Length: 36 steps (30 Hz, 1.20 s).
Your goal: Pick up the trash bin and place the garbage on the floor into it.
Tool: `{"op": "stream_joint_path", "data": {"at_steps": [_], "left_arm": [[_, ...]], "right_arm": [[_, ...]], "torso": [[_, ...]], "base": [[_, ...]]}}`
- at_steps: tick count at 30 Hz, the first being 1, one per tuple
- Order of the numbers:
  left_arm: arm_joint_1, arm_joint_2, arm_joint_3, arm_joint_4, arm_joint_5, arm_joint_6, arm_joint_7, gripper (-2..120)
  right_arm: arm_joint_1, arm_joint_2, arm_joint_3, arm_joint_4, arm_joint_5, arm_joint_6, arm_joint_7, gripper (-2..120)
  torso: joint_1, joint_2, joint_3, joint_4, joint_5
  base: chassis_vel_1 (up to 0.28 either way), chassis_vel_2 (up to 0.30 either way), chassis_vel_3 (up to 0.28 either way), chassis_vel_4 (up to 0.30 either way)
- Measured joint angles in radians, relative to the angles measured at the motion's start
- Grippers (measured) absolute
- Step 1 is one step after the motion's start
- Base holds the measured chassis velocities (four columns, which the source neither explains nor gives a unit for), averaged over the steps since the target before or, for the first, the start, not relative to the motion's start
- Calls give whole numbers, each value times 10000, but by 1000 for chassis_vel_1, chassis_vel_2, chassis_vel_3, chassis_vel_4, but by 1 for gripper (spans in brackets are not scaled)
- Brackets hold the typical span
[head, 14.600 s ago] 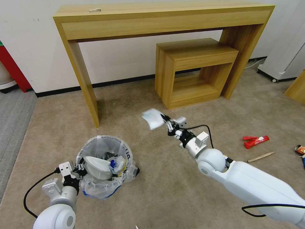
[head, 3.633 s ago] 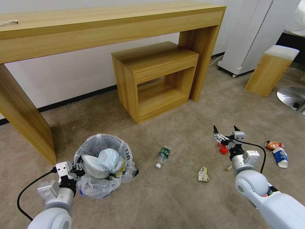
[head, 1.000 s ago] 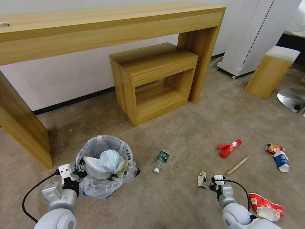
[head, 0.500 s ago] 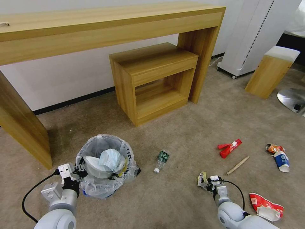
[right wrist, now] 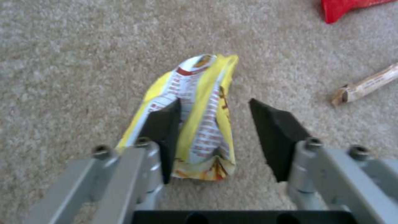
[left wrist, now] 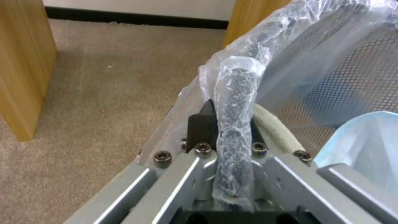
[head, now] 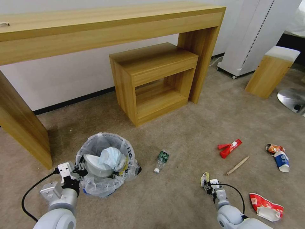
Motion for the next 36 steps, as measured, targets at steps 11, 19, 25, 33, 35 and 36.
{"op": "stream_joint_path", "data": {"at_steps": [11,19,25,33,35,36], "left_arm": [[-3,17,11,-34,-37,-51,5,1],[-11,75,-39,16,-76,-54,1,1],[-60,160,-60,225,-111,-32,-16,1],[-49,224,34,176,-203,156,-137,1],[-36,224,65,133,-204,181,-145,1],[-25,222,92,96,-203,207,-153,1]], "right_arm": [[-20,-61,130,41,-263,95,-25,7],[-124,-179,346,401,-322,389,-243,0],[-155,-869,1062,2129,-117,1512,-1241,0],[891,-2384,1092,5455,800,2513,-2747,0],[1256,-2634,955,6086,1212,2664,-3159,0],[1637,-2825,767,6518,1565,2765,-3622,0]], "torso": [[0,0,0,0,0],[0,0,0,-1,1],[1,0,0,0,1],[1,0,1,1,-1],[0,0,0,3,-1],[1,0,1,-1,-2]], "base": [[0,0,0,0],[0,0,0,0],[0,0,0,0],[0,0,0,0],[0,0,0,0],[0,0,0,0]]}}
